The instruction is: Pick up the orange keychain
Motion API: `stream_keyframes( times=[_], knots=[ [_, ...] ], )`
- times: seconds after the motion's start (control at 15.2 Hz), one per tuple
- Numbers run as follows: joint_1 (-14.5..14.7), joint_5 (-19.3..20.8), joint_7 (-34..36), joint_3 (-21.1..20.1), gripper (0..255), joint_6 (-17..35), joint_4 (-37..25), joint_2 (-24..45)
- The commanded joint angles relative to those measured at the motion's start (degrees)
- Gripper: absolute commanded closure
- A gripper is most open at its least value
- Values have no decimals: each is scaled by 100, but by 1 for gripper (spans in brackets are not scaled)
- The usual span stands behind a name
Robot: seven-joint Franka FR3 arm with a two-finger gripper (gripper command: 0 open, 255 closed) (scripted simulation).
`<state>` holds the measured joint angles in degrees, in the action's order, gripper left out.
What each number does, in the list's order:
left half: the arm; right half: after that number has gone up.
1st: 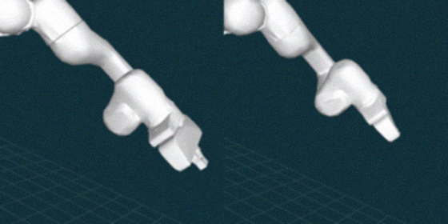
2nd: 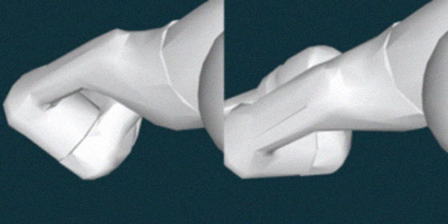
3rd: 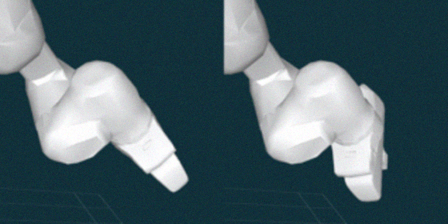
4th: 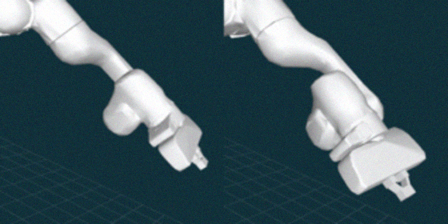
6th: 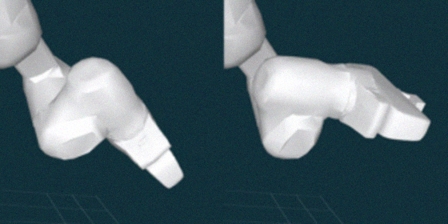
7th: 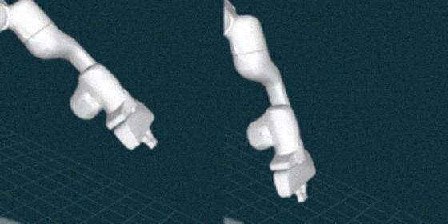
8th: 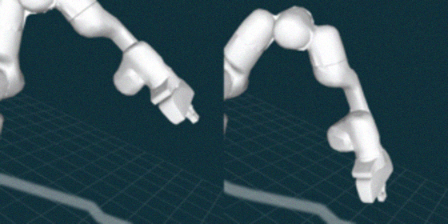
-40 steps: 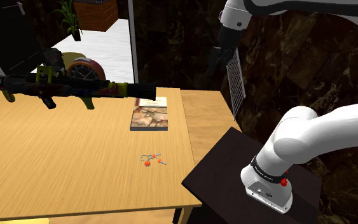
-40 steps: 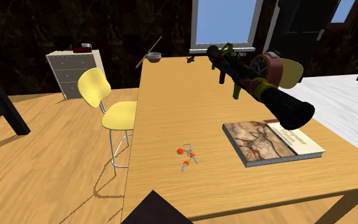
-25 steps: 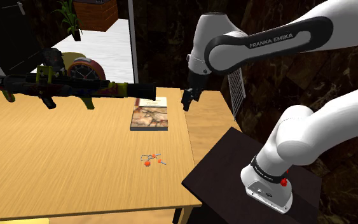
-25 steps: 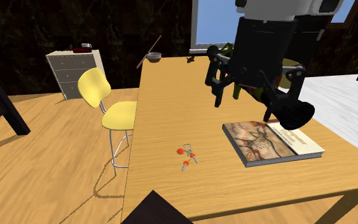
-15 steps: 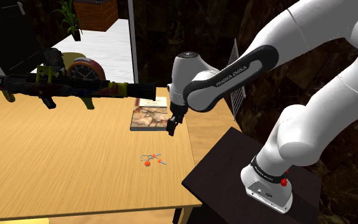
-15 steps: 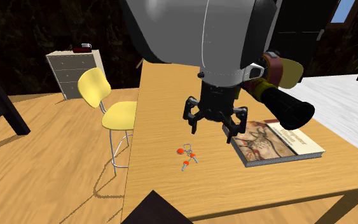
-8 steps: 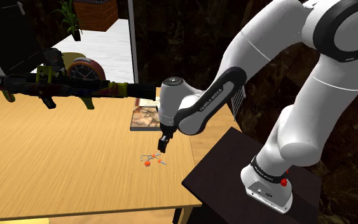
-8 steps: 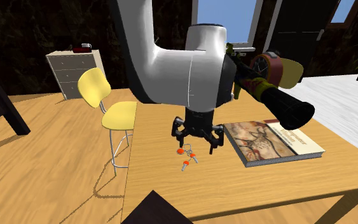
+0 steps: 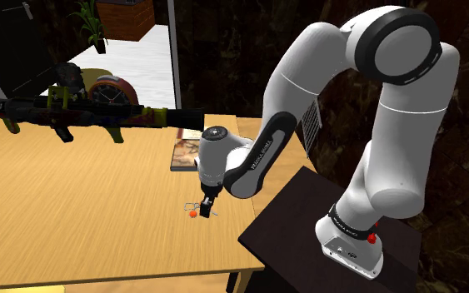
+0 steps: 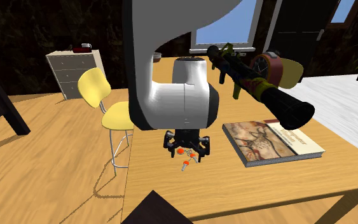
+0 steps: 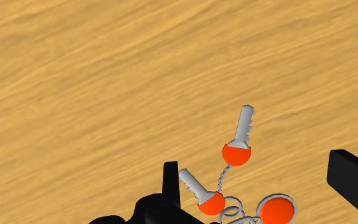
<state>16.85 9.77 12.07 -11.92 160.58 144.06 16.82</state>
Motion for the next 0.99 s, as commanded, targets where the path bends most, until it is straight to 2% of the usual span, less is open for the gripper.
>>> stream_keyframes(
  times=[0.0, 0.33, 0.4, 0.92],
  knots=[
    [54, 108, 68, 83, 0, 144, -34, 178],
    [178, 274, 194, 244, 0, 390, -111, 501],
    [176, 273, 191, 244, 255, 388, -114, 502],
    [180, 275, 194, 246, 255, 387, -125, 513]
  ],
)
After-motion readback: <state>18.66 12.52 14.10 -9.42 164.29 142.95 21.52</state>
